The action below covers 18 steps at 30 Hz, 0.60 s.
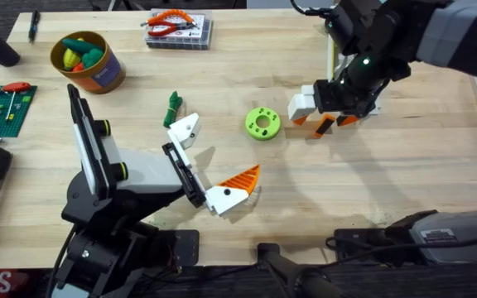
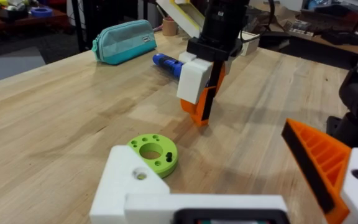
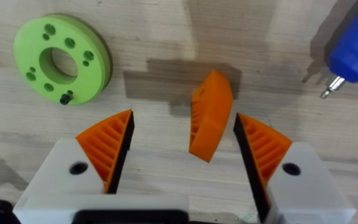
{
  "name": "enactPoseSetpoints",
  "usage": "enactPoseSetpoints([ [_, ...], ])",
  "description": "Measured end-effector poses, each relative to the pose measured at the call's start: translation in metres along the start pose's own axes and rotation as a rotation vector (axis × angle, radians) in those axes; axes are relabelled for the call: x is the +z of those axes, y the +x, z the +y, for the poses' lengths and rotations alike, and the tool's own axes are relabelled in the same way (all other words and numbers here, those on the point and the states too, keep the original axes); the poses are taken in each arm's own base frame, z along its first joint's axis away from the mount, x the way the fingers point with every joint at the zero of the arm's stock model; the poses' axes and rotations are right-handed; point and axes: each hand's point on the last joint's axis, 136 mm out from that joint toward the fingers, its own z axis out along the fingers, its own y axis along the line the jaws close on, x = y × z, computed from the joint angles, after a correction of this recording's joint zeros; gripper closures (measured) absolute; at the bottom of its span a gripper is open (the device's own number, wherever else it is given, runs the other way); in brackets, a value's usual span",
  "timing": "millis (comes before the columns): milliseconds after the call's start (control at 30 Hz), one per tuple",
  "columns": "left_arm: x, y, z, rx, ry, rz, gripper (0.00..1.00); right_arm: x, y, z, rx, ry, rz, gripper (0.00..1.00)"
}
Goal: Pick up the gripper from the table and insert it into the empty holder that is missing its gripper. Then pick up a screw, insert it into the mounting hole, and use the screwdriver to tighten it. Finally, clean up the table by picking up the vegetable and placing it into the bucket.
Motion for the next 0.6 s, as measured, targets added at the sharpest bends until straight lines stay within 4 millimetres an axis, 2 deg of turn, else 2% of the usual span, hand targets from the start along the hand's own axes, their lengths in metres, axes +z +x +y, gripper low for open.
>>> enactPoseSetpoints([
  [333, 0.0, -0.001, 0.008, 0.0, -0.049, -0.002, 0.029, 0.004, 0.005, -0.01, 0.074, 0.059, 0.024, 0.043],
  [600, 0.0, -0.001, 0.011, 0.0, -0.065, -0.003, 0.029, 0.004, 0.001, -0.01, 0.296, 0.059, 0.001, 0.043],
])
